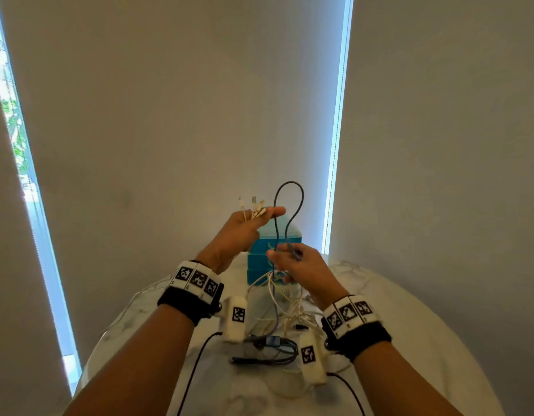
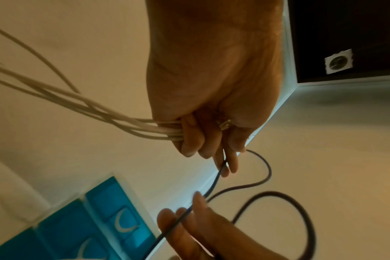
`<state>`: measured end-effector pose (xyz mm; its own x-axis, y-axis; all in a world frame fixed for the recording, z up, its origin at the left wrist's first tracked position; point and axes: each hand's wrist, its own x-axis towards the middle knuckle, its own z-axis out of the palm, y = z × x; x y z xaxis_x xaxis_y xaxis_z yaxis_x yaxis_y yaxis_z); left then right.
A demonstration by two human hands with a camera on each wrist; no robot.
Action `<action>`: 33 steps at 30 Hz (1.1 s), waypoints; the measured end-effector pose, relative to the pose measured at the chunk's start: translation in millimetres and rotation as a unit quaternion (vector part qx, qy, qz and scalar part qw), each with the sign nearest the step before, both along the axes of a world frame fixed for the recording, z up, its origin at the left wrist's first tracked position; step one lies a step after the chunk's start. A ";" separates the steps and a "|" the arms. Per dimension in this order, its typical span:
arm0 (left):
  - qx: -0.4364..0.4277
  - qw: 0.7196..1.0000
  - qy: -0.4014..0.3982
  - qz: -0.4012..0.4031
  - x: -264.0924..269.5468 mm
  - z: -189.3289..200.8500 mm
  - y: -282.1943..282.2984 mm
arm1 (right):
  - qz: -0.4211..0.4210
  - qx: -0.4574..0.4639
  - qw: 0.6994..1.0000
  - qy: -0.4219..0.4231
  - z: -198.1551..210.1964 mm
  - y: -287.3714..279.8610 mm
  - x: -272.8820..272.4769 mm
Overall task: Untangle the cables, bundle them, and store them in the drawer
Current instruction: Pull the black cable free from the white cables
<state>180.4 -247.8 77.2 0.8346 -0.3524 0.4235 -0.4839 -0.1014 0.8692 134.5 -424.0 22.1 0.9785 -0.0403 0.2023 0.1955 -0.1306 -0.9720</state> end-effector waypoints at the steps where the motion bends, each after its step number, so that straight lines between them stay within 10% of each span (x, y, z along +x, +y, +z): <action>1: 0.006 1.000 -0.010 -0.006 -3.0 3.6 -0.5 | -0.007 -0.032 0.999 -0.012 1.2 3.9 2.9; 8: -0.026 0.998 -0.012 0.049 -3.1 -30.0 3.6 | -0.105 0.050 0.979 -0.166 36.1 -17.6 21.3; 13: 0.201 0.979 -0.029 0.019 16.0 -78.4 -6.1 | -0.060 0.174 0.961 -0.205 65.8 -18.7 11.0; 21: 0.326 0.936 -0.020 0.131 36.1 -101.5 18.2 | 0.040 0.610 0.751 -0.251 97.3 -85.9 -34.3; 33: 0.191 0.976 0.003 -0.101 2.7 -82.4 -4.0 | 0.128 0.638 0.741 -0.165 62.7 -66.1 -25.8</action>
<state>183.1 -251.8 -5.2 0.7336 -0.6412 0.2252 -0.5233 -0.3215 0.7892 108.7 -490.1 84.8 0.8924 -0.2269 0.3900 0.3104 0.9360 -0.1658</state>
